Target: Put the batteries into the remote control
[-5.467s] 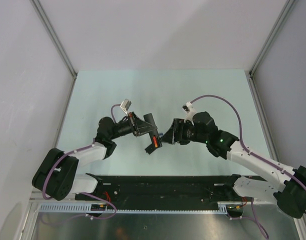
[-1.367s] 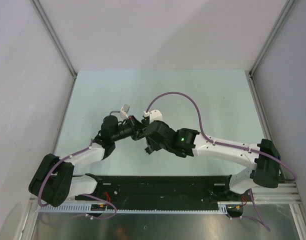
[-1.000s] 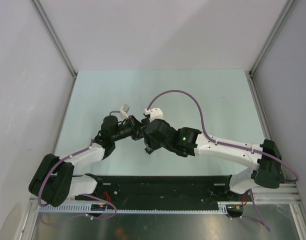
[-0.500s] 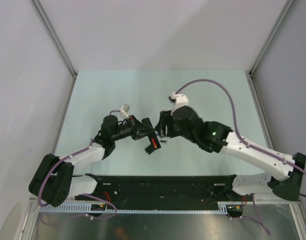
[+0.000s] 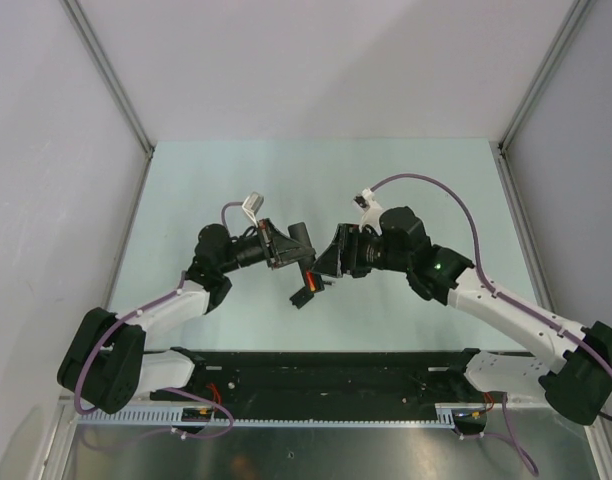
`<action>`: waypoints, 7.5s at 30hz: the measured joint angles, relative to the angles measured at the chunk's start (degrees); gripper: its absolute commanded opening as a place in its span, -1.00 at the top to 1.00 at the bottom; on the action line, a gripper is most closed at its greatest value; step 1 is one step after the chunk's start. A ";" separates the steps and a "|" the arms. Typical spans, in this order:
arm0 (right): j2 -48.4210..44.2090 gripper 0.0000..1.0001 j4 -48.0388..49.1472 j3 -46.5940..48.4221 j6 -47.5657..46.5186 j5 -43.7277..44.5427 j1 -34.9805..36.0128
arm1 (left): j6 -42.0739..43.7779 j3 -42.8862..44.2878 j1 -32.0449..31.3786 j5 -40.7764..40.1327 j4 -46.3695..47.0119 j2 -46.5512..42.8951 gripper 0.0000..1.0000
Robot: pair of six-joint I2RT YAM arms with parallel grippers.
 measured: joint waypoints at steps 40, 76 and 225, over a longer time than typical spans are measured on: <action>4.90 0.67 15.28 -4.66 3.56 -12.72 0.20 | -6.58 -0.02 0.07 1.22 10.36 0.02 1.00; -6.62 -0.36 -1.29 -0.74 -4.70 2.10 -7.10 | -6.51 -4.28 0.37 0.59 13.16 3.13 1.00; 35.36 0.97 1.51 3.13 -29.70 28.72 6.51 | -2.01 -19.87 11.06 2.89 0.90 -25.14 1.00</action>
